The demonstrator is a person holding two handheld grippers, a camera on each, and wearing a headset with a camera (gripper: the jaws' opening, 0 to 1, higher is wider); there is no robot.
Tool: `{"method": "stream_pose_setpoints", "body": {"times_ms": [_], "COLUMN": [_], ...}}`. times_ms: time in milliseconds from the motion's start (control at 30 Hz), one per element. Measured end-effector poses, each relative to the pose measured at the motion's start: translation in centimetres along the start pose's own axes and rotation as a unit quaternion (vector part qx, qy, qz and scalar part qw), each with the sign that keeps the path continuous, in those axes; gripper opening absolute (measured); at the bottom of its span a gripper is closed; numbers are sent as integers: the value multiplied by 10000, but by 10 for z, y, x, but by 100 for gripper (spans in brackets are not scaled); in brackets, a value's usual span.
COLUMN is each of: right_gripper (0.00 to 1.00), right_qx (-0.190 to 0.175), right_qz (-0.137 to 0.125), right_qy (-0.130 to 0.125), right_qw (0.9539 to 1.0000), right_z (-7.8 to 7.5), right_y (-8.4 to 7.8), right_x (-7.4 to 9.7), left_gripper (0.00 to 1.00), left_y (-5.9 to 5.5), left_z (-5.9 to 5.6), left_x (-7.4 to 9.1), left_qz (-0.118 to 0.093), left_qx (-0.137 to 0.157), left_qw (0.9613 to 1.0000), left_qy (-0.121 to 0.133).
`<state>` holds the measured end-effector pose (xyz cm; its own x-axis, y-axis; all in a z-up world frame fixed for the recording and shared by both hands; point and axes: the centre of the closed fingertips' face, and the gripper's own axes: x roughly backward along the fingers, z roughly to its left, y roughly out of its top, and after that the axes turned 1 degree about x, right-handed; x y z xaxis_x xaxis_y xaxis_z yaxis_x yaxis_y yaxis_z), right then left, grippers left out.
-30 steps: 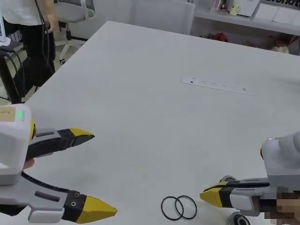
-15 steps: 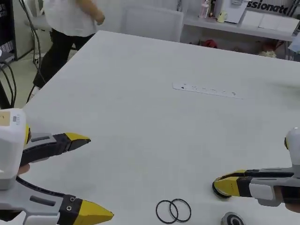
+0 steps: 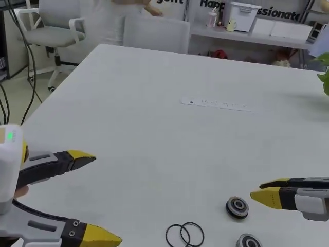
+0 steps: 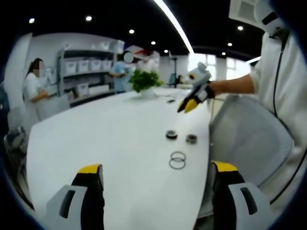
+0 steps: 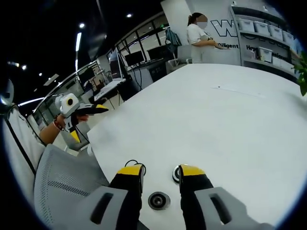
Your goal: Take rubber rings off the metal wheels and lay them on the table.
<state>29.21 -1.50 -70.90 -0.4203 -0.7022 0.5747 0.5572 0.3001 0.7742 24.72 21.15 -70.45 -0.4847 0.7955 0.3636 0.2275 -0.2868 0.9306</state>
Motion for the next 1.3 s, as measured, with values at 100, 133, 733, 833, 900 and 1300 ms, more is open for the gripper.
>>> {"method": "stream_pose_setpoints", "body": {"times_ms": [100, 133, 733, 833, 900, 1300], "right_gripper": [28, 29, 35, 35, 35, 35], "right_qx": [21, 34, 128, 127, 134, 98], "right_qz": [-67, -88, -351, -376, -410, -454], "right_qy": [-54, -81, -319, -316, -323, -244], "right_qw": [10000, 9999, 9988, 9987, 9985, 9986], "right_z": [-2, -2, -19, -23, -26, -35], "right_y": [1, 2, 2, 1, 2, -7], "right_x": [9, 12, 55, 61, 65, 77], "left_gripper": [95, 95, 96, 96, 96, 95], "left_y": [2, 3, 15, 17, 19, 36], "left_z": [-1, -2, -16, -19, -20, -31], "left_x": [-1, -1, -6, -6, -6, -2], "left_qz": [-4, 3, 128, 162, 179, 132], "left_qx": [-17, -27, -175, -193, -203, -190], "left_qw": [10000, 10000, 9997, 9997, 9996, 9996], "left_qy": [-13, -32, -72, -54, -20, 146]}}
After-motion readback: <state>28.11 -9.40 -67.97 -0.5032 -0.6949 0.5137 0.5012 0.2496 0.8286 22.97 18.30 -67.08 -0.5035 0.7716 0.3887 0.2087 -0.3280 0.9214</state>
